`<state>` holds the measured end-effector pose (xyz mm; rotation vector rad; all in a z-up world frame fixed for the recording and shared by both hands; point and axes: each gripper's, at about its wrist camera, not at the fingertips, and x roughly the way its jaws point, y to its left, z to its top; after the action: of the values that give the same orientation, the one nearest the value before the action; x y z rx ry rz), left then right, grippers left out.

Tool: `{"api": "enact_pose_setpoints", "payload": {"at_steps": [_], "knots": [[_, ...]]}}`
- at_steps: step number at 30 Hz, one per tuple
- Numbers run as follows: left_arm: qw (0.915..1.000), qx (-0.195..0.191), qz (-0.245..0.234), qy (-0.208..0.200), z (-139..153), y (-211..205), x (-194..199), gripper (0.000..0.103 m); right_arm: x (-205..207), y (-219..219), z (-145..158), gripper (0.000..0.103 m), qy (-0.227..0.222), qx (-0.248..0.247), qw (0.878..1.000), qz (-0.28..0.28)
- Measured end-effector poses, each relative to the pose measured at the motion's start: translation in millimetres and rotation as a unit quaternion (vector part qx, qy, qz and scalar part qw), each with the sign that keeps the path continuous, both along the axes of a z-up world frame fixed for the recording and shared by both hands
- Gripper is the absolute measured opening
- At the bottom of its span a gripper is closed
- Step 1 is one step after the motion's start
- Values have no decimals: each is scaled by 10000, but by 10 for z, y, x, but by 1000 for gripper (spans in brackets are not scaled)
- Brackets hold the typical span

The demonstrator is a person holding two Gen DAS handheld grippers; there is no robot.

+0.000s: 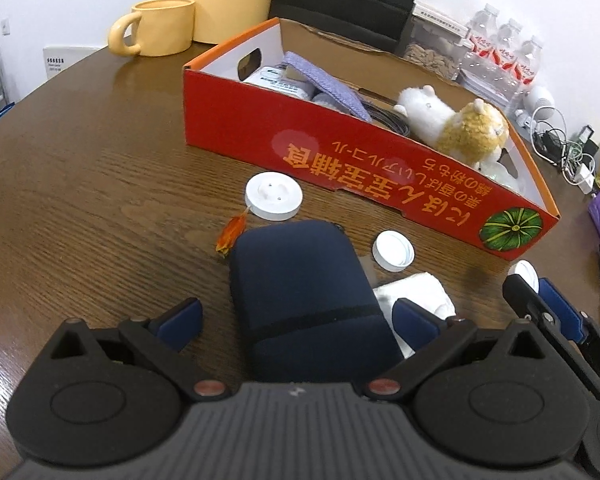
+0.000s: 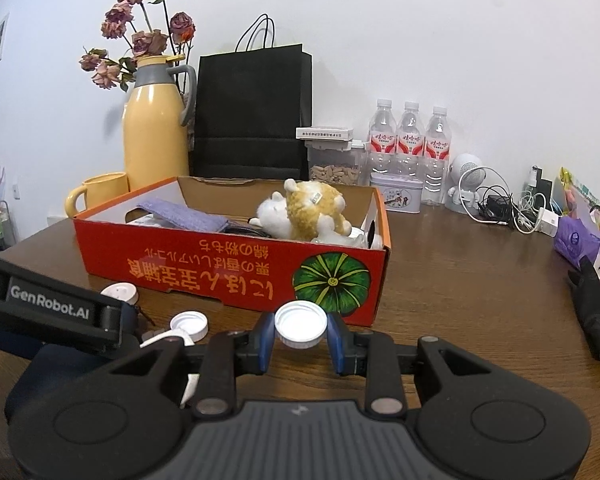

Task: Organize objects
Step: 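Grasp the navy blue case with the left tool while the right tool grasps a white cap, then carry the navy case and white cap into the box and open both tools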

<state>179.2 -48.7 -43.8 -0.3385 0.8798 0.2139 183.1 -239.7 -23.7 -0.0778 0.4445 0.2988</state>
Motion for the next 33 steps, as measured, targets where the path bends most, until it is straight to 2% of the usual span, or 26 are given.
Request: {"api": "enact_pose_setpoints", "payload": {"at_steps": [1,3,6,15,20,22,25,26,28,29,31,33], "knots": [[10000,20,-83,-24,1,-15,-4,99,-3,0,-1,27,-1,-5,10000,-4],[9997,18,-221,-132,16,-29,-24,81,-6,2,-1,27,-3,-8,10000,-11],[9989,-93,-355,-281,42,-5,-78,73,-1,-4,-2,27,16,0,10000,-28],[9957,-52,-492,-780,142,166,-223,58,-7,1,-8,27,46,-25,10000,-21],[9946,-40,-600,-851,127,220,-237,50,-7,0,-13,27,110,-25,9999,13],[9946,-63,-654,-799,97,234,-230,51,8,7,-21,27,168,-47,9998,21],[9946,-42,-685,-782,54,241,-239,58,26,9,-30,27,218,-70,9997,-5],[9947,15,-664,-784,50,231,-244,62,26,8,-30,27,218,-68,9997,-16],[9946,138,-746,-712,37,173,-232,80,31,10,-34,27,228,-80,9997,-25],[9939,245,-837,-674,28,119,-232,92,34,16,-36,27,239,-94,9997,-28],[9914,538,-940,-728,-1,-8,-260,94,41,21,-38,27,253,-121,9996,-25],[9922,574,-844,-712,-56,-37,-263,91,33,24,-36,27,235,-136,9996,-27]]}}
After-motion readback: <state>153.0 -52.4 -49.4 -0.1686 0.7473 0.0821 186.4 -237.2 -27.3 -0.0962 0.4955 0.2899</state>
